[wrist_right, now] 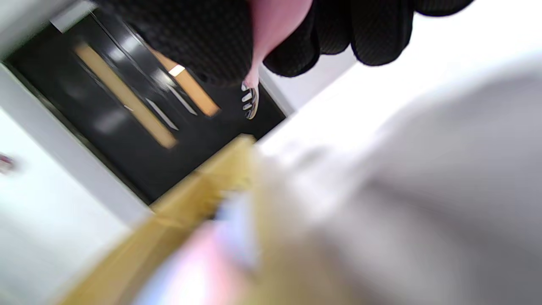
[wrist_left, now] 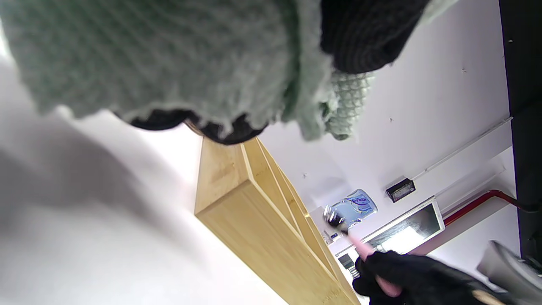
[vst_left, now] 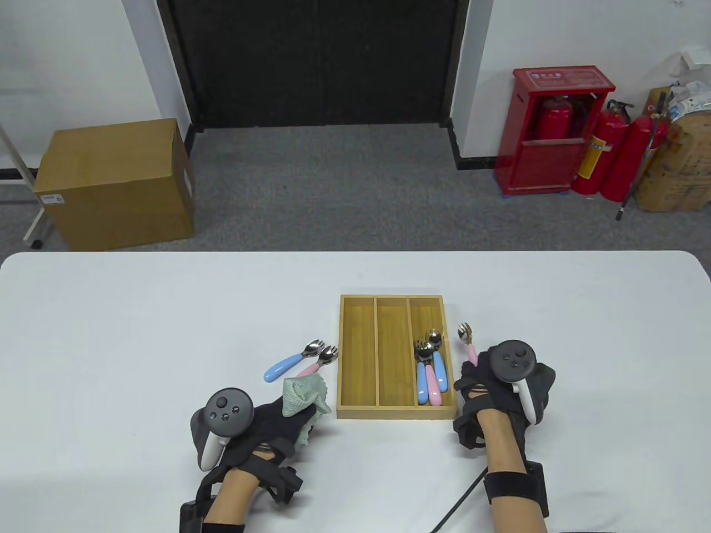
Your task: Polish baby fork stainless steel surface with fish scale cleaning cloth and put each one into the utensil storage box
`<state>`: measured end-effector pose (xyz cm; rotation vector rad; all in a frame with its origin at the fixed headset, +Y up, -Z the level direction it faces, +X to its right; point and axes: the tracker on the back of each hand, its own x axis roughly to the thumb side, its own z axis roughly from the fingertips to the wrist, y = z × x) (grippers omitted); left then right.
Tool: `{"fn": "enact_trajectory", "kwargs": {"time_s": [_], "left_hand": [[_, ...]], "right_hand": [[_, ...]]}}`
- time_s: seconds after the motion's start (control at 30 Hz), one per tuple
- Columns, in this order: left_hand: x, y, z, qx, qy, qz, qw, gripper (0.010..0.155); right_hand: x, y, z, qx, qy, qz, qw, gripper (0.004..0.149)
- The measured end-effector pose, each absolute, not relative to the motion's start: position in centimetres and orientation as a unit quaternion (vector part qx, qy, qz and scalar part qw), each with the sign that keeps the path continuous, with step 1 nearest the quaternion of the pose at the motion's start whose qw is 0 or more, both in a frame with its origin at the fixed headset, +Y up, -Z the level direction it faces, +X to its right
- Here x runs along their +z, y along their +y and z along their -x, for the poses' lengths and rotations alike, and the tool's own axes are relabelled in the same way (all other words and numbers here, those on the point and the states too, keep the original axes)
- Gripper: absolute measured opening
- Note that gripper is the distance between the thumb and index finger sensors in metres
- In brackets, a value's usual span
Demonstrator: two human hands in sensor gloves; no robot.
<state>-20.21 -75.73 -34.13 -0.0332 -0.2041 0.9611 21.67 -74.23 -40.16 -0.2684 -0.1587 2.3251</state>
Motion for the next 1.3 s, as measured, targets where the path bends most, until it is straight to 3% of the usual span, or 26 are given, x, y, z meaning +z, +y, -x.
{"fn": "enact_trajectory", "kwargs": {"time_s": [0.2, 0.47, 0.67, 0.93, 1.13, 1.3], "left_hand": [[-33.9, -75.3, 19.5, 0.456, -0.115, 0.021, 0.882, 0.052], [-33.9, -75.7, 19.6, 0.511, -0.113, 0.062, 0.850, 0.058], [-34.2, -76.3, 18.9, 0.522, -0.149, 0.123, 0.831, 0.064], [-34.1, -76.0, 19.2, 0.556, -0.151, 0.118, 0.809, 0.086], [-34.1, -76.0, 19.8, 0.632, -0.157, 0.105, 0.751, 0.099], [-33.8, -76.7, 19.3, 0.707, -0.178, 0.118, 0.675, 0.089]], "right_hand": [[-37.5, -72.7, -15.9, 0.830, -0.028, -0.040, 0.555, 0.045], [-34.7, -71.3, -10.3, 0.818, 0.023, -0.196, 0.540, 0.044], [-34.2, -72.1, -8.5, 0.844, 0.059, -0.230, 0.482, 0.044], [-34.2, -73.2, -8.1, 0.837, 0.110, -0.242, 0.478, 0.044], [-34.0, -73.6, -7.4, 0.835, 0.130, -0.259, 0.467, 0.044], [-33.8, -73.5, -7.1, 0.825, 0.120, -0.257, 0.489, 0.044]]}}
